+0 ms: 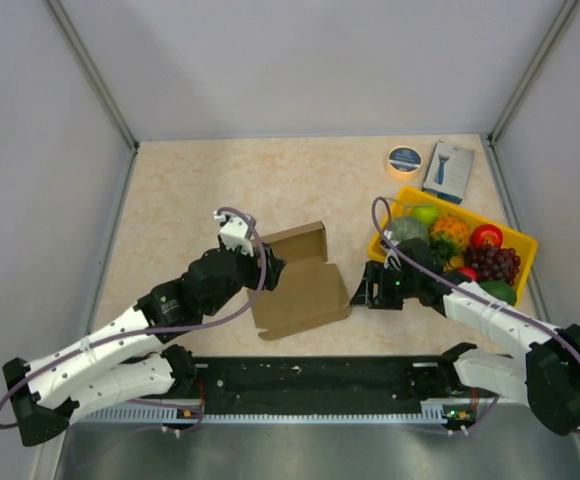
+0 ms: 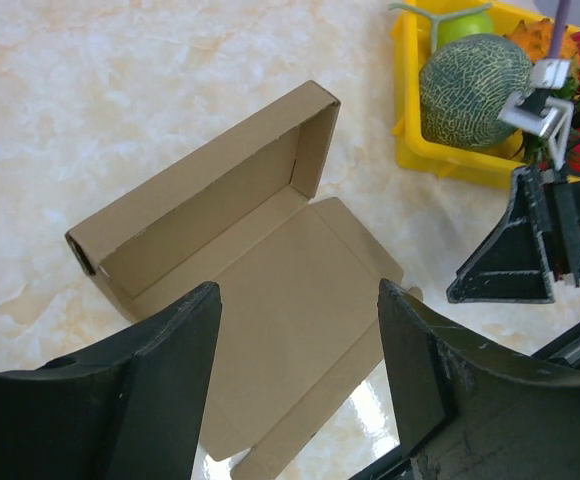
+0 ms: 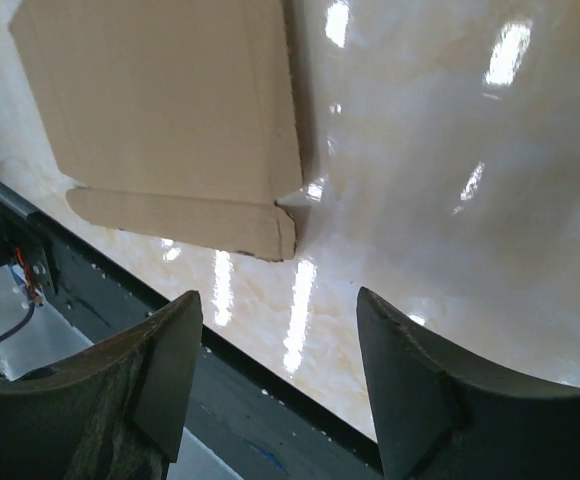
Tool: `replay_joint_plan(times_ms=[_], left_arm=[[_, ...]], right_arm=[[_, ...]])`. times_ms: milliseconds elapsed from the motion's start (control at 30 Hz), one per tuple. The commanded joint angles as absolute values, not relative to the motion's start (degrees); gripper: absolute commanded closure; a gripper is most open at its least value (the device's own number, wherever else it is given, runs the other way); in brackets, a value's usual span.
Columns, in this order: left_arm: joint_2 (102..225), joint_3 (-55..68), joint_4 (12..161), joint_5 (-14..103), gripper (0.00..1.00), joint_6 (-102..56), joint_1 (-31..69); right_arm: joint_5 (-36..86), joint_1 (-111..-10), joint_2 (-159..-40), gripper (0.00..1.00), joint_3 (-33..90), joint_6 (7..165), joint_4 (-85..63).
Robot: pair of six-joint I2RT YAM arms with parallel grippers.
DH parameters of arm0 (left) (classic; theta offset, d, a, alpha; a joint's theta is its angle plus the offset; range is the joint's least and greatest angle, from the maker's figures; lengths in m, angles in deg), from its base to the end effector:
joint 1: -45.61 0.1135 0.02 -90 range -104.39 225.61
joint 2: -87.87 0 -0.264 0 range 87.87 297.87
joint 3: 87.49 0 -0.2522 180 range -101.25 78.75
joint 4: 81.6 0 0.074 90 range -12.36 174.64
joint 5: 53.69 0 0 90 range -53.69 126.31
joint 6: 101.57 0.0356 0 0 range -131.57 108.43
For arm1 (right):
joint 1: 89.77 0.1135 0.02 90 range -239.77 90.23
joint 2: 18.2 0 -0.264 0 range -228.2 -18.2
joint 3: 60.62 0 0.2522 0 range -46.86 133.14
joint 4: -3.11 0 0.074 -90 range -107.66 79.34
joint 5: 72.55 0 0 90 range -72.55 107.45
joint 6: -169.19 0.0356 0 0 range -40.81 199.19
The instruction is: Fold the paper box
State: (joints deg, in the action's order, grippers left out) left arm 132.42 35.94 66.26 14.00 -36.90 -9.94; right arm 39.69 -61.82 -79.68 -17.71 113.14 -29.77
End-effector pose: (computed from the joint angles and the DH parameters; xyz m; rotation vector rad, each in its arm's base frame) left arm 0.1124 -0.1399 0.3144 0.2451 1.9221 -0.5818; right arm 0.1701 0.1055 0.1815 -0.0426 2.6172 0.9099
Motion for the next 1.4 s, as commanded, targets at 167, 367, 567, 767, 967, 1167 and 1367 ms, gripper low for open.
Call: replay_joint_plan(times_ms=[167, 367, 567, 767, 967, 1167, 1367], left_arm=[[133.6, 36.6, 73.1, 22.1, 0.33, -37.1, -9.1], [130.3, 41.1, 73.4, 26.1, 0.34, -40.0, -9.1], [126.4, 43.3, 71.6, 25.7, 0.35, -40.7, -9.1], [125.7, 42.3, 71.4, 28.6, 0.35, -38.2, -9.1], [130.7, 44.2, 75.6, 46.3, 0.46, -27.3, -9.3], [138.8, 42.4, 74.8, 46.9, 0.45, -15.2, -16.3], [147.4, 34.6, 68.9, 35.0, 0.44, -7.4, -20.9]], right_arm=[[41.6, -61.4, -85.0, 0.43, -22.1, 117.3, -17.7], [40.6, -60.9, -89.6, 0.49, -23.0, 118.7, -11.4], [40.9, -57.4, -94.0, 0.61, -22.2, 121.3, -7.7], [39.8, -56.3, -92.6, 0.90, -23.6, 125.2, -4.8], [45.1, -56.7, -89.3, 1.00, -18.8, 128.5, -8.7], [50.6, -59.0, -87.4, 1.00, -13.9, 129.5, -14.3], [53.9, -60.3, -88.8, 1.00, -12.0, 129.9, -15.3]])
